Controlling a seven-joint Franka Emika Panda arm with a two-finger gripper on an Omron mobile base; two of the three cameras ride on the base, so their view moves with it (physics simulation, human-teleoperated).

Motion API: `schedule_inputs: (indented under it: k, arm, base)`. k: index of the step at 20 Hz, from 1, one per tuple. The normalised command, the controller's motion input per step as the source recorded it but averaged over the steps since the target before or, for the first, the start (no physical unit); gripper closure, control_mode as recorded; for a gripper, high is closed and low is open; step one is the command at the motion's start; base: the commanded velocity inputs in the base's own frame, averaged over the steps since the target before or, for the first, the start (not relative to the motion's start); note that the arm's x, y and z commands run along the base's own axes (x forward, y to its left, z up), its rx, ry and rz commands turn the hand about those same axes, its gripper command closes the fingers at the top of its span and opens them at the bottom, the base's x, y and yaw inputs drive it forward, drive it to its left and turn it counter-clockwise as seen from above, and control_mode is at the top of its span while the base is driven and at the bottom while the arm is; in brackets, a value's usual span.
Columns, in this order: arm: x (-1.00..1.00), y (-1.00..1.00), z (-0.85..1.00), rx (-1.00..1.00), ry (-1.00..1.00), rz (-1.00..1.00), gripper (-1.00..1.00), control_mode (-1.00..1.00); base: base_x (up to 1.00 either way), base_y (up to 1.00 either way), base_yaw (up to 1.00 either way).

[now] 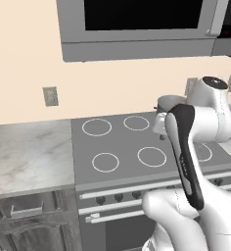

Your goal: Turn on the burner for the pot on the stove. Wait thirty seconds for the pot to heat up. Then add the squash to the pot.

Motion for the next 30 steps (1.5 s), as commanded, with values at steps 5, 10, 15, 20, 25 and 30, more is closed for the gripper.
schedule_inputs:
  k: [5, 10, 15, 20, 25, 30]
  arm:
    - [0.22, 0.56, -0.27, -0.12, 0.0, 0.01, -1.0, -1.0]
    - [0.31, 0.39, -0.09, -0.19, 0.0, 0.03, -1.0, -1.0]
    - [0.34, 0.05, 0.0, -0.06, 0.08, 0.05, -1.0, -1.0]
    - [0.29, 0.03, -0.06, 0.0, 0.07, 0.02, -1.0, -1.0]
    - [0.0, 0.0, 0.0, 0.0, 0.0, 0.0, -1.0, -1.0]
    - [0.0, 0.0, 0.0, 0.0, 0.0, 0.0, -1.0, -1.0]
  base:
    - [0.0, 0.0, 0.0]
    - [0.0, 0.0, 0.0]
    - [0.0, 0.0, 0.0]
    - [0.0, 0.0, 0.0]
    - [0.0, 0.0, 0.0]
    - [0.0, 0.0, 0.0]
